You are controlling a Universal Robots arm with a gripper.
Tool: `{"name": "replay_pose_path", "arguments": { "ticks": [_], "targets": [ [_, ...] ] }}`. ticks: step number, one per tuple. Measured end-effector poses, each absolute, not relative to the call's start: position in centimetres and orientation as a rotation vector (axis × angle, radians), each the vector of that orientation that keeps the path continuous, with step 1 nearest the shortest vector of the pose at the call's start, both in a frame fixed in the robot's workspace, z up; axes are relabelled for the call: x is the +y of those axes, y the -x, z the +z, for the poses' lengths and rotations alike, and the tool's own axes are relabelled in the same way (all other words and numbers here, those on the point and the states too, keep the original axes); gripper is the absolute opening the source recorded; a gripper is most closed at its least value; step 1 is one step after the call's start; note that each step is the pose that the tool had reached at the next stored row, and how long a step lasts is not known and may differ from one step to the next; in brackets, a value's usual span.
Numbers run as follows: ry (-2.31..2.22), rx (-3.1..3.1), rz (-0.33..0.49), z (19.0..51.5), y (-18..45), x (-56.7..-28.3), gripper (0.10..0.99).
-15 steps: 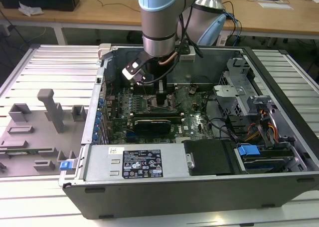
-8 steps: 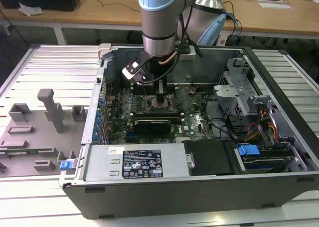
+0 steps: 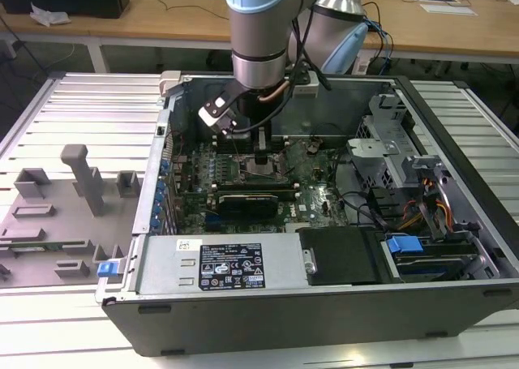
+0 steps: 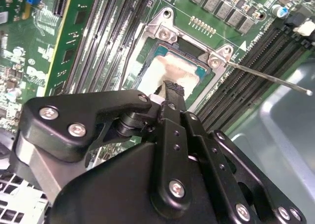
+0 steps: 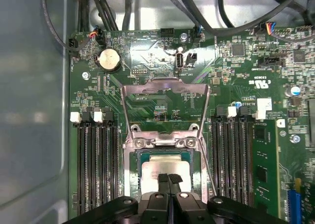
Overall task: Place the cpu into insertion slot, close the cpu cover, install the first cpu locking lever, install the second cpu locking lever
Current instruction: 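Place the cpu into insertion slot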
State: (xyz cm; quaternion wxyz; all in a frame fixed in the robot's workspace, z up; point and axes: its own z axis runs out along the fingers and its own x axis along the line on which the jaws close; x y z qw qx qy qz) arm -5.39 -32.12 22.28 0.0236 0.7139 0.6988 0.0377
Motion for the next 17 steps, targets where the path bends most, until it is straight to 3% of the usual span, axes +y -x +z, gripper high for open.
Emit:
{"name": "replay_pose_path", "arguments": {
  "ticks": [7,17],
  "targets": [
    [-2.21,2.163,0.117,25.1,5.4,-32.1,0.106],
    [-2.227,2.179,0.079,25.5,5.3,-32.1,0.106]
  ]
}}
